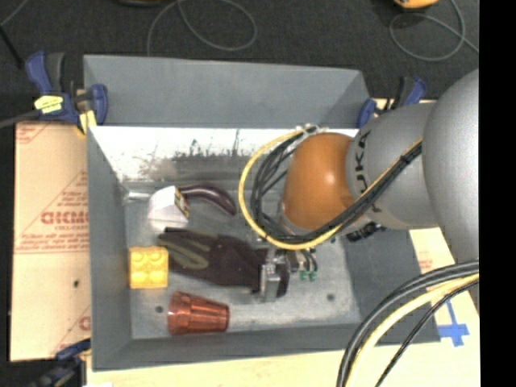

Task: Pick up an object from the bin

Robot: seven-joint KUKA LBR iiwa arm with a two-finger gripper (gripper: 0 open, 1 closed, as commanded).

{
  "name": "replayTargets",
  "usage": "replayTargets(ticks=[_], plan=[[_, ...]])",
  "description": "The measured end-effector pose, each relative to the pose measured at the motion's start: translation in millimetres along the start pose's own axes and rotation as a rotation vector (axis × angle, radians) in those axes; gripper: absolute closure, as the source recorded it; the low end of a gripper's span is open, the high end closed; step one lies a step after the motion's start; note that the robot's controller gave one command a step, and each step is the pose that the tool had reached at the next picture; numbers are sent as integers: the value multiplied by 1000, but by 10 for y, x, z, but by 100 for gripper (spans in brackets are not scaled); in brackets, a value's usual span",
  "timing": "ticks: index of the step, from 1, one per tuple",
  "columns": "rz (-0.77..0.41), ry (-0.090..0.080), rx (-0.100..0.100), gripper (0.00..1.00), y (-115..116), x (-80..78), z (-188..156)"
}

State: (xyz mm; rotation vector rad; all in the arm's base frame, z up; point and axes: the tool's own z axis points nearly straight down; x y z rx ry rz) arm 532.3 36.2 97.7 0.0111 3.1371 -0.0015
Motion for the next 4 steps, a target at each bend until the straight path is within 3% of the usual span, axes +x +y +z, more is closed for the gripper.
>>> replayTargets(ticks=[1,2,4], plan=[[40,2,0,0,168,45,166],[242,-4,0,100,117,-123,270],[242,-4,0,100,117,-124,268]])
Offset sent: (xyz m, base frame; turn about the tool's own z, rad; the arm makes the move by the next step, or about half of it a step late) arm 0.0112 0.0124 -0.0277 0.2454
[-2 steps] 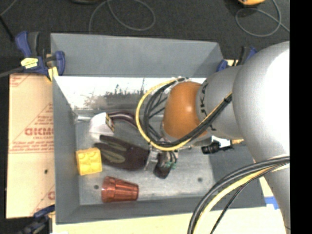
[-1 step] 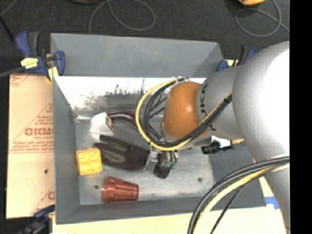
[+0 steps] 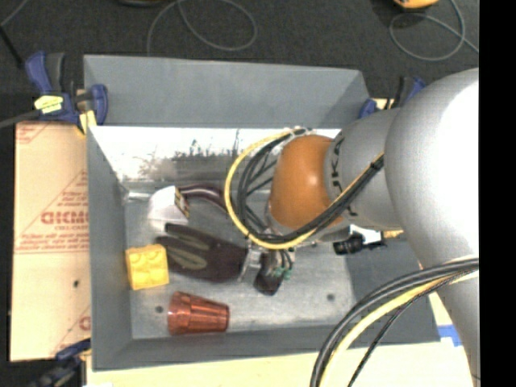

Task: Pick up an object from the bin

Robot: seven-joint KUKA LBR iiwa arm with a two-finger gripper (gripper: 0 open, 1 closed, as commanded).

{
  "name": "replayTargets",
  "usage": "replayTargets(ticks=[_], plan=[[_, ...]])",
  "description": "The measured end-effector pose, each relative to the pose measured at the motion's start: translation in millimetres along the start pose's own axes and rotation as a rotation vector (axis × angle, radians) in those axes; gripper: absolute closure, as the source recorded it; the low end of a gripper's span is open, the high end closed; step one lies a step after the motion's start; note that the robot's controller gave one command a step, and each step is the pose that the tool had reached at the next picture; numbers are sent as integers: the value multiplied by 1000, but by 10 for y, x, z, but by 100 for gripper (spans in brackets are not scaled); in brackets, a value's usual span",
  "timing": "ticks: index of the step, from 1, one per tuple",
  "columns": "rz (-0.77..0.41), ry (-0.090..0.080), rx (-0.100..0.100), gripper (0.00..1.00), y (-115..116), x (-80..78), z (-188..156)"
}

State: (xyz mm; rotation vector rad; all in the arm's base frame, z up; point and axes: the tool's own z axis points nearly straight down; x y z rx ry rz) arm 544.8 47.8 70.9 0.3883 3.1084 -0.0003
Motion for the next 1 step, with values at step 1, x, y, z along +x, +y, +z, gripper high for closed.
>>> replayTargets(ticks=[1], plan=[[-1,2,1,100,-4,10,-46]])
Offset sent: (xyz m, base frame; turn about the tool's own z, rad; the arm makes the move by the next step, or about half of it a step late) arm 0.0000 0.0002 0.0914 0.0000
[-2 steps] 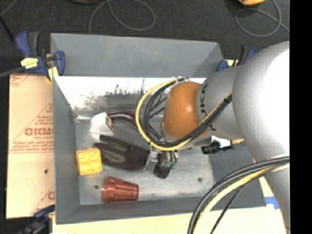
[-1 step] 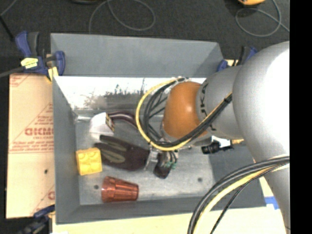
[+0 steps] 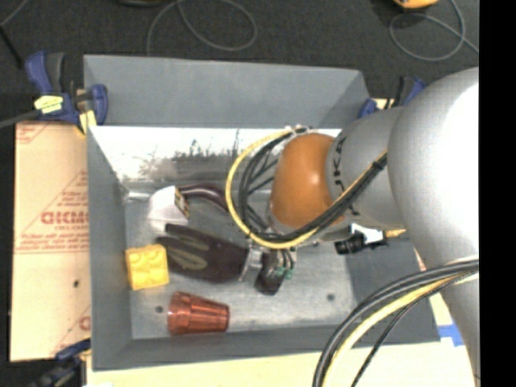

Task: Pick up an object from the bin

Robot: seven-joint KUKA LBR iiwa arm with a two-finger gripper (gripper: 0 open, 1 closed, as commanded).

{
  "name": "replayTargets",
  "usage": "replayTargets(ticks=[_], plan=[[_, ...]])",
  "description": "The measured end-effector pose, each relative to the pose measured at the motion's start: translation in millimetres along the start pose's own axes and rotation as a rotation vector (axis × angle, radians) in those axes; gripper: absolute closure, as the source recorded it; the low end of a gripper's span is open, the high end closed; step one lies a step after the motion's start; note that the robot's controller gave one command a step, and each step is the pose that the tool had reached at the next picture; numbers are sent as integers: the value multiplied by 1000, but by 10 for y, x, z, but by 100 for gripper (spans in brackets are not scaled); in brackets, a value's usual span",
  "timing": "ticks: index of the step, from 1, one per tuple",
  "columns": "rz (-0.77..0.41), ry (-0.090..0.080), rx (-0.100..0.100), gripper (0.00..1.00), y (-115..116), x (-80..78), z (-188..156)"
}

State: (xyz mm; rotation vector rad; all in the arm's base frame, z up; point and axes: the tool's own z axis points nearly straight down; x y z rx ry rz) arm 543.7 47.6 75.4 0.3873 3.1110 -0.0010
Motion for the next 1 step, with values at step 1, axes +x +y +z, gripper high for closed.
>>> replayTargets(ticks=[1], plan=[[-1,7,2,100,-7,16,-178]])
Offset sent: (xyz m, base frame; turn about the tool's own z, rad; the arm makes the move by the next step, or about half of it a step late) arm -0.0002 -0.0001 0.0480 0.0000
